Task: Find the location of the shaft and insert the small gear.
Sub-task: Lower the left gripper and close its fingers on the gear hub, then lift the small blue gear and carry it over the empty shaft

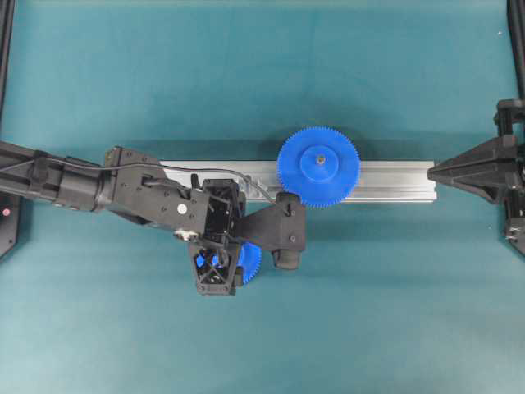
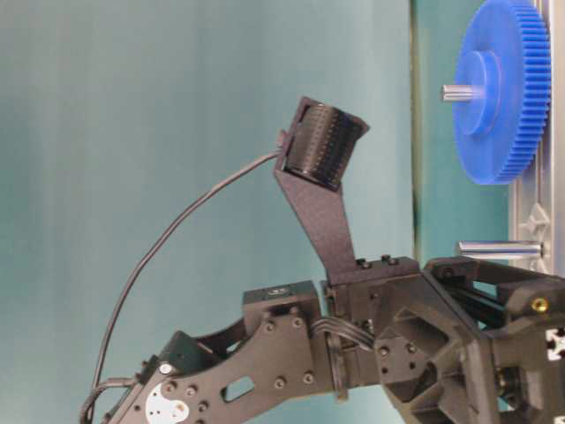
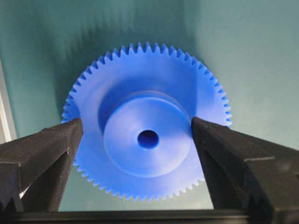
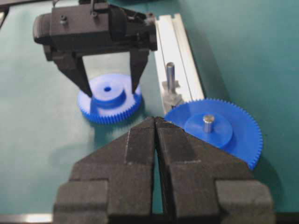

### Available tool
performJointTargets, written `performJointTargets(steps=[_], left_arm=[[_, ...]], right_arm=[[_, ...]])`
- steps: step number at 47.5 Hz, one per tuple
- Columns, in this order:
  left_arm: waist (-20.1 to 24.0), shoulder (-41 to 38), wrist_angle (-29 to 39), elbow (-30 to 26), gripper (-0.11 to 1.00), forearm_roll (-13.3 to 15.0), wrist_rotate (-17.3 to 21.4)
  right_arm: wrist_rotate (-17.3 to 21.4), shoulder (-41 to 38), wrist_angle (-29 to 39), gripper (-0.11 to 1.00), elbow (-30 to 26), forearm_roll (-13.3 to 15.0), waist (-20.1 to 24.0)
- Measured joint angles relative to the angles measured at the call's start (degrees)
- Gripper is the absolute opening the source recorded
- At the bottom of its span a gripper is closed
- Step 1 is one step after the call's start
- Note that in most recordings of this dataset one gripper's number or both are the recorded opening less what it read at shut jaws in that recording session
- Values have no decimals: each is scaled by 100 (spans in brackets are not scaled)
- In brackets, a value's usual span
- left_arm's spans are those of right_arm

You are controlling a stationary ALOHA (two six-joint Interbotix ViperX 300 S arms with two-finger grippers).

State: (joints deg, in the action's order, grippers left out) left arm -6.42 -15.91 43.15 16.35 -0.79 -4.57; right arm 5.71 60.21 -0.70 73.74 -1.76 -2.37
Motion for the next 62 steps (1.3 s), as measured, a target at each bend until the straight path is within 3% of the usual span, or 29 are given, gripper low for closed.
performJointTargets(steps=[43, 47, 54, 62], left_arm=[[0, -44, 18, 70, 91, 0, -44], [0, -44, 53, 62, 87, 0, -62], [-70, -53, 158, 35, 65, 0, -62], [-88, -53, 185, 18, 65, 0, -62]], right_arm=[[18, 0, 0, 2, 9, 9, 0], [18, 0, 0, 2, 9, 0, 0], [18, 0, 0, 2, 9, 0, 0], [18, 0, 0, 2, 9, 0, 0]])
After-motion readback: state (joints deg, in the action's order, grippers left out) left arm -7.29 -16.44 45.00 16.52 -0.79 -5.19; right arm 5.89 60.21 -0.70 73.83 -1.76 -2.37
